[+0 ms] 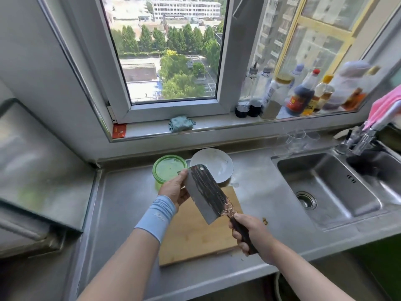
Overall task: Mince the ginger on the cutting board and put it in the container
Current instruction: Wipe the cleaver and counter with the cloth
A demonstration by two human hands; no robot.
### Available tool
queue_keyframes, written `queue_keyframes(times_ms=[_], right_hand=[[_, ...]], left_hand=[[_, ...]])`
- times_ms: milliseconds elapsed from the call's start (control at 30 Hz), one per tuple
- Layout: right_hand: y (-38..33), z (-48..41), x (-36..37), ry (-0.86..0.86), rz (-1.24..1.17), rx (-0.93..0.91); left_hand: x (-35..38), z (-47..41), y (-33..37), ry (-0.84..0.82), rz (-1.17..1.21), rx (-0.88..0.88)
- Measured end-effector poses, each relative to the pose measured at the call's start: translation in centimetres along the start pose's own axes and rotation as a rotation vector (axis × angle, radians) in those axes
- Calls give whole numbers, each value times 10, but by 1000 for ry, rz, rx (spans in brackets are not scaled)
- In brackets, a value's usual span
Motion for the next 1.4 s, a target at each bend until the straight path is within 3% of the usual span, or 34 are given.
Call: queue_keyframes(times_ms=[333, 500, 700, 800, 933, 1067, 1167, 1267, 1400], right_hand=[[-2, 6, -25, 95, -83, -2], [-4, 6, -39, 116, -155, -21], [-13, 2, -51, 162, -205, -50], [-23, -7, -50, 270, -30, -95], [-15, -26, -22, 501, 785, -235], [16, -52, 30, 552, 1100, -373], [35, -77, 65, 605, 1183, -393], [56, -102, 100, 660, 1090, -365], [70, -117, 133, 583, 969, -251]], left_hand=[[46, 43, -42, -186, -152, -112], [64, 64, -54, -378, -258, -175], [54, 80, -65, -601, -589, -246], [24, 72, -65, -472, -645, -184], [-32, 55, -45, -109, -598, 60], [-83, 44, -29, 90, -621, 266], [-105, 38, -24, 126, -606, 291], [-113, 32, -25, 102, -689, 304], [-114, 19, -37, -1, -752, 292]])
Point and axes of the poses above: each hand's wrist, its own z-axis away from the middle knuckle, its own x-axis out of the palm, y = z × x, the point moved 3 cm from there along -z, towards the middle knuckle, and after that the axes turned 14 degrees about x, right-handed, at the moved point
